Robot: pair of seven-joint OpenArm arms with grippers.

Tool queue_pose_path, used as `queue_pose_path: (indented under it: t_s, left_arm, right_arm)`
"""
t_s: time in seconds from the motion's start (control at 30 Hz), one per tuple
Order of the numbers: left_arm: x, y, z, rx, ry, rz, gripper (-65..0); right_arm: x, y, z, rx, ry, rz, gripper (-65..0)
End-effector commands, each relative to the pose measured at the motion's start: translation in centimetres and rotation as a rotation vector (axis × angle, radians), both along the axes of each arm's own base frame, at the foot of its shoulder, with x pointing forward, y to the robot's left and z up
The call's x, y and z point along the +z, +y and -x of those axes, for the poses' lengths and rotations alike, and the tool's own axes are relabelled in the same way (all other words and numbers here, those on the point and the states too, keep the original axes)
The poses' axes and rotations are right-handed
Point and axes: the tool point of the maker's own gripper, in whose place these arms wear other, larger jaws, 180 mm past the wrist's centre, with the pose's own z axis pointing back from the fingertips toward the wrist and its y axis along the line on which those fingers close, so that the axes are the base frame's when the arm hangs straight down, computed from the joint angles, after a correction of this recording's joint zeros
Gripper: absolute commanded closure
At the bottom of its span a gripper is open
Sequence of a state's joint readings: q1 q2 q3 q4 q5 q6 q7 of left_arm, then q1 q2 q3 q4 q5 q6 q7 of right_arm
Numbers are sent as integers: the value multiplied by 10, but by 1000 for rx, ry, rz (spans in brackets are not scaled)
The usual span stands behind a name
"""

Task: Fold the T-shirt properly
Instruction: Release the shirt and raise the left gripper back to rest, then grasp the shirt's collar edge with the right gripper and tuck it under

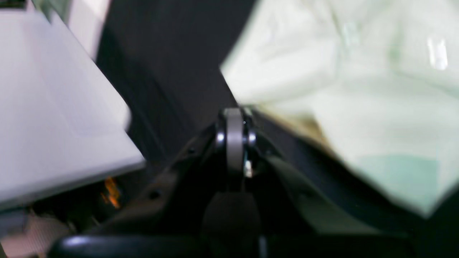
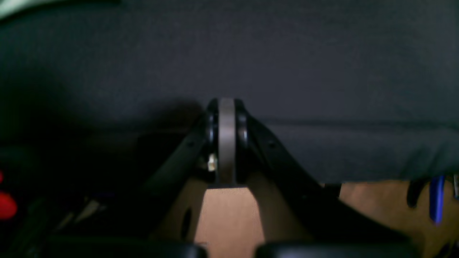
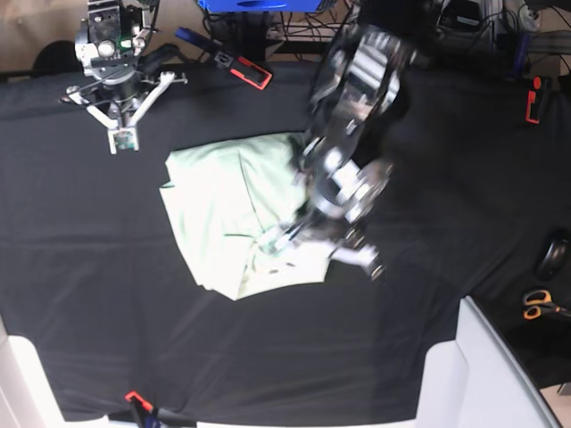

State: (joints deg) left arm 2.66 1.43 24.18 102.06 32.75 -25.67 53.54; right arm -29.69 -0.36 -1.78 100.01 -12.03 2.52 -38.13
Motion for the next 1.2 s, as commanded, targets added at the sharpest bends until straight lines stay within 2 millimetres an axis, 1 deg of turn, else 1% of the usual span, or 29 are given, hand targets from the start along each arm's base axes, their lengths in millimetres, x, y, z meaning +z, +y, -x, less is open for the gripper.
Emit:
queue_pose_path:
  t_s: [0.0, 0.03, 0.07, 0.17, 0.2, 0.23, 0.27, 0.37, 0.43, 0.5, 0.53, 0.63, 0.7, 0.8, 0.87, 0.93, 0.97, 1.07, 1.13, 1.17]
  left_arm:
    - [18, 13, -7, 50, -61, 17, 0]
    - [16, 31, -2, 102, -53, 11, 0]
    - [10, 55, 6, 168, -34, -1, 0]
    - [-3, 133, 30, 378, 9, -51, 0]
    - [-6, 161, 42, 436, 24, -85, 0]
    - [-8, 183, 54, 476, 38, -120, 0]
    - [-7, 204, 64, 507, 48, -155, 0]
    - [-6, 252, 97, 575, 87, -252, 0]
    - [-3, 277, 117, 619, 108, -300, 0]
    - [1, 301, 138, 674, 127, -339, 0]
    - [3, 310, 148, 701, 136, -353, 0]
    - [6, 329, 171, 757, 158, -383, 0]
    - [6, 335, 182, 774, 172, -396, 0]
    - [10, 346, 193, 780, 189, -431, 0]
    - [7, 351, 201, 779, 215, -450, 0]
    - [3, 356, 205, 778, 236, -460, 0]
    - [1, 357, 207, 780, 246, -462, 0]
    - [-4, 364, 217, 785, 291, -525, 0]
    - [-9, 369, 224, 778, 328, -574, 0]
    - [-11, 369, 224, 763, 333, -586, 0]
  right_arm:
    - [8, 6, -10, 39, -35, -13, -1]
    - [7, 12, -9, 78, -26, -27, -1]
    - [9, 17, -10, 115, -25, -39, -1]
    - [18, 30, -17, 204, -38, -63, -1]
    - [21, 33, -20, 224, -48, -68, -1]
    - [26, 35, -24, 236, -64, -70, -1]
    - [31, 44, -29, 262, -80, -80, -1]
    - [38, 74, -37, 400, -106, -54, -1]
    - [44, 100, -41, 496, -129, -40, -1]
    - [49, 120, -44, 570, -140, -9, -1]
    - [53, 130, -48, 603, -147, 5, -1]
    - [64, 159, -54, 685, -172, 6, -1]
    - [70, 171, -60, 719, -189, 9, -1]
    - [83, 184, -74, 754, -230, 20, -1]
    - [87, 188, -84, 751, -236, 27, -1]
    - [82, 191, -90, 756, -225, 37, -1]
    - [76, 191, -92, 761, -209, 44, -1]
    - [56, 189, -92, 769, -156, 59, -1]
    - [51, 194, -91, 778, -158, 42, -1]
    - [48, 197, -91, 787, -163, 31, -1]
